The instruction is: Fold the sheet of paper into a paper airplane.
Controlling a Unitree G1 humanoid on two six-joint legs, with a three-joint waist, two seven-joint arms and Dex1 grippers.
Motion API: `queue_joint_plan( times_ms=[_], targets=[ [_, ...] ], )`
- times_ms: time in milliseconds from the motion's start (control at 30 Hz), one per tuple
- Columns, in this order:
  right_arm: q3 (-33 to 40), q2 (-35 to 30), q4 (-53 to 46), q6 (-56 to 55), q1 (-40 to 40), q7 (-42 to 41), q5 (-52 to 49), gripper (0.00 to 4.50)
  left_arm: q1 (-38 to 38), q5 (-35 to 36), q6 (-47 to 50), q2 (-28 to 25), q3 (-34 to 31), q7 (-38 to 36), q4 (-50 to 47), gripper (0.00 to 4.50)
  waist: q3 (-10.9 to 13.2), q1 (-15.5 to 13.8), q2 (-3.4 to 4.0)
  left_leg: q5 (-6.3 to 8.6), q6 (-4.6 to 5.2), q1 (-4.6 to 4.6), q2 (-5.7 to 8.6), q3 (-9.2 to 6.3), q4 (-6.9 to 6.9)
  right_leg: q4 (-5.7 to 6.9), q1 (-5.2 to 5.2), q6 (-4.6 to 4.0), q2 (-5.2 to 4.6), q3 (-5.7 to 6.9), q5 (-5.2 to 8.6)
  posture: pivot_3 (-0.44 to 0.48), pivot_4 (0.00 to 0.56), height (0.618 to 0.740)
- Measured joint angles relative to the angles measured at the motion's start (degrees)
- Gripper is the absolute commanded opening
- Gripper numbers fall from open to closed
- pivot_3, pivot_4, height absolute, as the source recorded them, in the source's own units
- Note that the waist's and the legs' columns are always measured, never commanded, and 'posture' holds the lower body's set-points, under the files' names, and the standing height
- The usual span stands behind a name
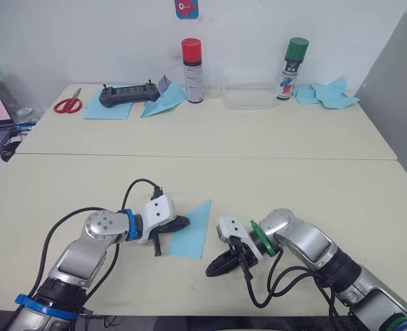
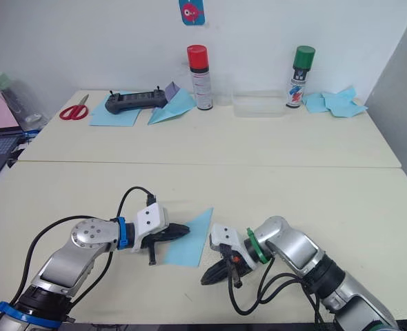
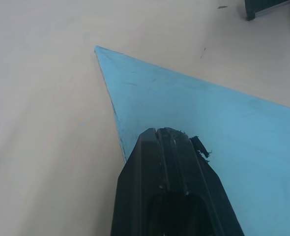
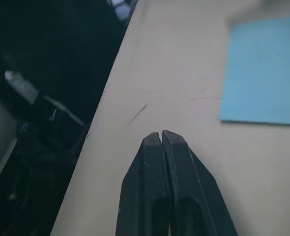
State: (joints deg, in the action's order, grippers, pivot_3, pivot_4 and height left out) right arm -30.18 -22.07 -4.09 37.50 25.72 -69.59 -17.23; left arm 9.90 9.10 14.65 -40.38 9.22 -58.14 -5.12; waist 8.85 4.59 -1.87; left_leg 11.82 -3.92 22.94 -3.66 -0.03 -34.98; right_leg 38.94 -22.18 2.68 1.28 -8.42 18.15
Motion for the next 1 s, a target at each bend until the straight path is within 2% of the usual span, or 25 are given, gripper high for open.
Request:
queue_joint_plan(
  times_ms=[167,333,467,533,633,733,767,833,867,1000],
  targets=[
    [5.37,5.3,2.7,-4.21,0.5,10.68,2.79,0.04,2.03,1.81,2.34,1.87,-0.54,0.0,2.32,0.02,0.02,-0.01,-0.03,-0.01,0.0,0.0,0.07,0.0,-0.06,0.0,0.01,0.06,-0.06,0.0,-0.03,0.0,0.15,0.74],
    [1.2,6.91,6.41,-10.08,0.2,14.82,8.8,0.04,6.11,3.8,6.15,2.86,-1.75,0.23,5.8,0.02,0.12,0.12,-0.09,0.0,0.0,0.18,0.03,0.04,-0.01,0.0,0.0,0.34,-0.01,0.02,-0.18,0.0,0.15,0.74],
    [-0.21,6.91,6.33,-12.09,0.22,15.32,10.32,0.0,8.58,4.73,7.43,2.32,-3.36,-0.11,7.73,0.94,0.14,0.45,-0.1,0.0,0.0,0.41,-0.09,-0.09,0.02,0.02,-0.12,0.33,0.14,0.11,-0.18,0.0,0.15,0.74],
    [-0.01,6.96,6.22,-12.4,0.06,15.38,10.08,0.0,9.89,4.84,6.23,0.7,-4.13,-1.28,8.13,1.59,0.15,0.43,-0.1,0.0,0.0,0.43,-0.09,-0.16,0.04,0.03,-0.12,0.3,0.16,0.17,-0.17,0.0,0.15,0.74],
    [2.18,7.22,6.02,-11.89,-1.0,15.2,7.89,0.0,11.38,3.61,-0.08,-2.74,-4.11,-4.98,9.9,2.55,0.37,0.35,-0.08,0.0,0.0,0.46,-0.04,-0.1,0.03,0.01,-0.12,0.3,0.08,0.14,-0.17,0.0,0.15,0.74],
    [5.62,5.39,3.49,-8.9,-2.19,14.36,4.5,0.0,12.29,2.17,-6.95,-3.92,-3.21,-9.1,12.99,3.45,0.83,0.15,-0.21,0.0,0.0,0.63,-0.01,-0.1,0.0,0.0,-0.21,0.3,0.02,0.16,-0.17,0.0,0.15,0.74],
    [6.93,3.73,1.32,-7.37,-2.39,13.65,2.91,0.38,12.98,1.35,-10.5,-4.32,-2.37,-10.89,15.1,3.75,0.89,-0.08,-0.21,0.0,-0.01,0.92,-0.01,-0.15,-0.07,0.01,-0.46,0.29,0.02,0.23,-0.18,0.0,0.15,0.74],
    [9.64,0.25,-2.99,-4.54,-2.66,12.19,0.08,0.81,14.44,-0.32,-17.05,-4.58,-1.38,-13.68,18.93,4.31,0.91,-0.4,-0.22,-0.01,-0.01,1.28,-0.01,-0.16,-0.09,0.04,-0.81,0.09,0.02,0.27,-0.32,0.0,0.15,0.74],
    [10.87,-1.06,-4.74,-3.53,-2.75,11.91,-0.66,1.23,15.3,-0.93,-19.83,-4.6,-0.99,-14.46,20.5,4.5,0.9,-0.52,-0.24,-0.01,0.0,1.44,-0.02,-0.2,-0.09,0.05,-0.98,0.06,0.04,0.31,-0.34,0.0,0.15,0.74],
    [13.57,-5.42,-10.08,-0.74,-4.65,11.03,-3.32,2.63,20.79,-3.93,-33.45,-3.21,0.64,-17.3,28.41,4.5,0.91,-1.27,-0.22,-0.01,0.0,1.72,-0.04,-0.53,-0.11,0.06,-1.12,0.02,0.07,0.67,-0.35,0.0,0.15,0.74]
  ],
)
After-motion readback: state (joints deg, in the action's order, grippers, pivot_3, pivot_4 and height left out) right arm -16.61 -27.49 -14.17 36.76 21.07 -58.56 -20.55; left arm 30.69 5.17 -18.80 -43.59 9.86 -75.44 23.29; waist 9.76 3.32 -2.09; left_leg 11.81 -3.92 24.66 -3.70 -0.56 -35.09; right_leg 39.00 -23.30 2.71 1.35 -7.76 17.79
